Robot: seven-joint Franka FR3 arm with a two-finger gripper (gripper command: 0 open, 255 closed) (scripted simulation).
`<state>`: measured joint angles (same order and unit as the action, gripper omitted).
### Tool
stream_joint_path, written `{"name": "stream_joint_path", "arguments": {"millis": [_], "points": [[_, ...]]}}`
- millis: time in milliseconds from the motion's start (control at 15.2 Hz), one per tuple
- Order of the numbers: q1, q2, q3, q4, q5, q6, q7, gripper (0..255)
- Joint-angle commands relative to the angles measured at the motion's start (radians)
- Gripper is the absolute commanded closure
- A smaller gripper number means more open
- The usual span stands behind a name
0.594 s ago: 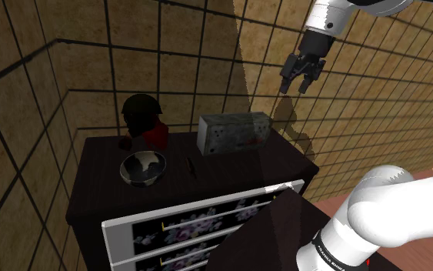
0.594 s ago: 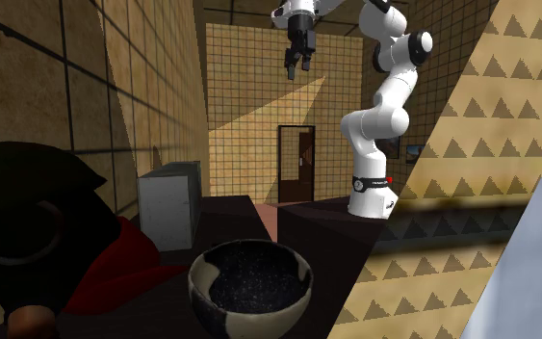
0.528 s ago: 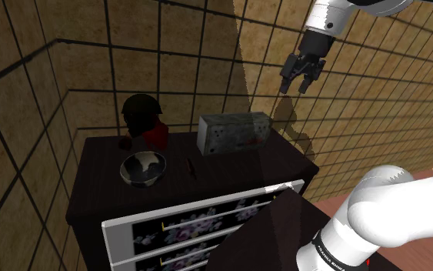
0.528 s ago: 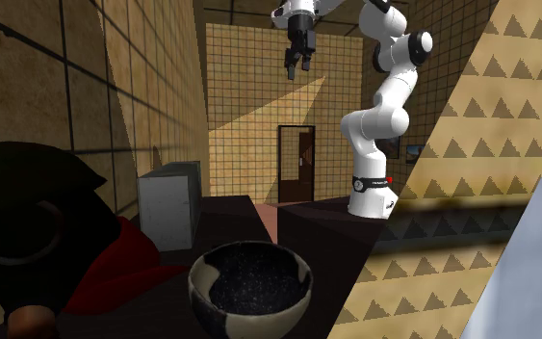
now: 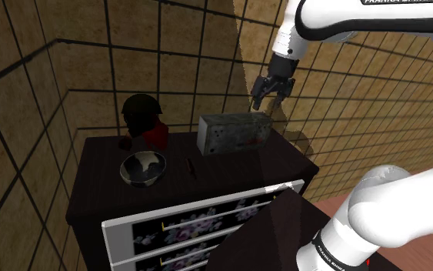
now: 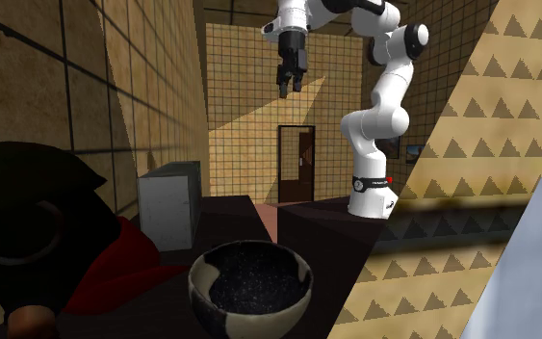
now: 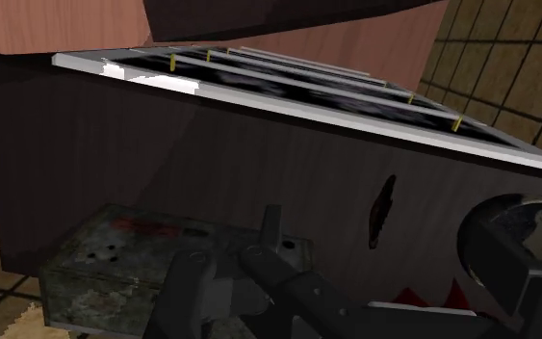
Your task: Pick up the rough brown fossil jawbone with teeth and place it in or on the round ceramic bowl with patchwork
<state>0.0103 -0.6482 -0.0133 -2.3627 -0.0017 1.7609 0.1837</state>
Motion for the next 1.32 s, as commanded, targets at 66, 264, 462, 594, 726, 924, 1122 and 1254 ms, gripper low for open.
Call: {"name": "stream_joint_path", "arguments": {"millis": [66,264,462,594,726,924,1122,1254], "points": [[0.002,0.078,0.018,-0.026,0.003,0.097,0.028,0],[0.006,0.166,0.04,-0.035,0.005,0.187,0.062,0],[0.009,0.262,0.06,-0.032,0.002,0.272,0.097,0],[0.011,0.331,0.073,-0.024,-0.002,0.326,0.121,0],[0.012,0.403,0.085,-0.009,-0.009,0.377,0.146,0],[0.014,0.514,0.101,0.023,-0.024,0.447,0.185,0],[0.017,0.629,0.112,0.067,-0.046,0.507,0.227,0],[0.021,0.707,0.116,0.103,-0.063,0.542,0.255,0]]}}
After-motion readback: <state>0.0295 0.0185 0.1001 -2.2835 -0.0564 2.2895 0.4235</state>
